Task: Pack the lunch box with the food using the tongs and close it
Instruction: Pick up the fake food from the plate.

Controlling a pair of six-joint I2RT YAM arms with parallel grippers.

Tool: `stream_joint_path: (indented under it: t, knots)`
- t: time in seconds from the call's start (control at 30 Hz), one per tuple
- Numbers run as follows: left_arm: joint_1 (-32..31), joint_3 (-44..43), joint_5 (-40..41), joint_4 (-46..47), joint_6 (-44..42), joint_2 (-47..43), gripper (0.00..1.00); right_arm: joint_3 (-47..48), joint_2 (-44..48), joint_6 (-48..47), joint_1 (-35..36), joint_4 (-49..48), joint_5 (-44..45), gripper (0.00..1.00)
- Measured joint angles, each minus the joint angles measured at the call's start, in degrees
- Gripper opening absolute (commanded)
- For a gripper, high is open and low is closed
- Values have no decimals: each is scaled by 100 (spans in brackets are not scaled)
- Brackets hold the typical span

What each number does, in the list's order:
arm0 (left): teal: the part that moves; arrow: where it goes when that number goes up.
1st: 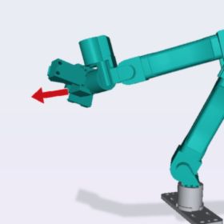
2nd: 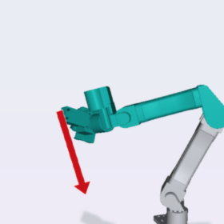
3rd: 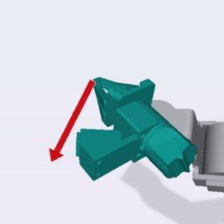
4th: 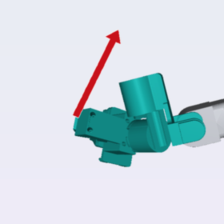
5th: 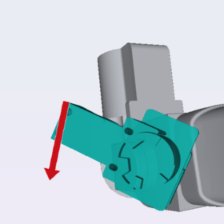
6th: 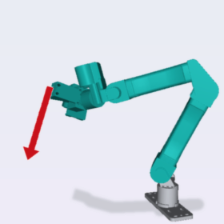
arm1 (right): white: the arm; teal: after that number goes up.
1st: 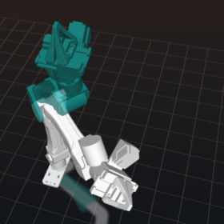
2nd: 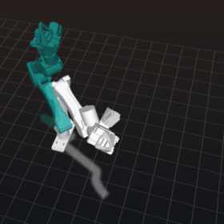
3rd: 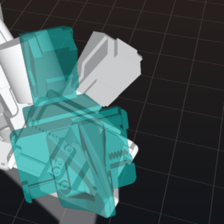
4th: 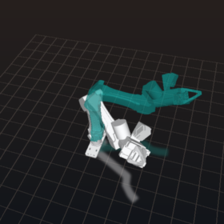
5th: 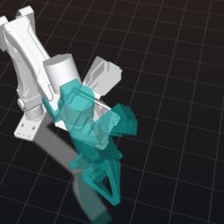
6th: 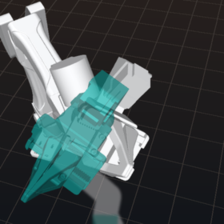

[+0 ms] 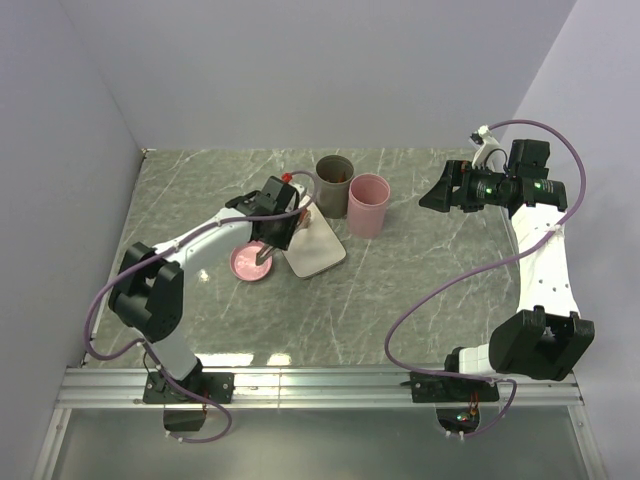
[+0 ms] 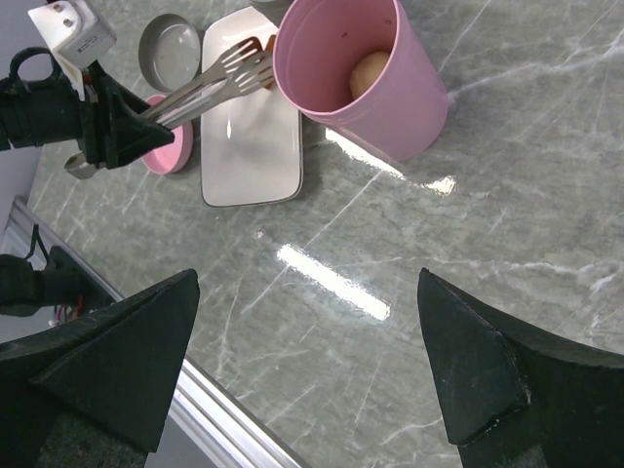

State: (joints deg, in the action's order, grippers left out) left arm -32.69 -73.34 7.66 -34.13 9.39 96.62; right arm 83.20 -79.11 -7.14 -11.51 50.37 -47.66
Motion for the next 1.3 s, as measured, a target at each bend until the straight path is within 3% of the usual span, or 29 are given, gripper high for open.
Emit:
stream_joint_path:
  t: [0.4, 0.73, 1.03, 1.17, 1.3]
  knots:
    - [361, -323, -374, -374, -450, 15, 50, 0, 0, 0, -2, 0, -4, 100]
    - [356, -581, -426, -485, -435, 334, 48, 0, 0, 0, -2, 0, -7, 100]
    - [356, -640, -348, -546, -435, 372, 34, 2, 0, 0, -2, 4, -13, 100]
    - [356, -640, -330, -590, -450, 275, 20, 2, 0, 0, -2, 7, -22, 100]
    - [361, -640, -330, -671, -476, -44, 15, 2, 0, -2, -2, 26, -35, 100]
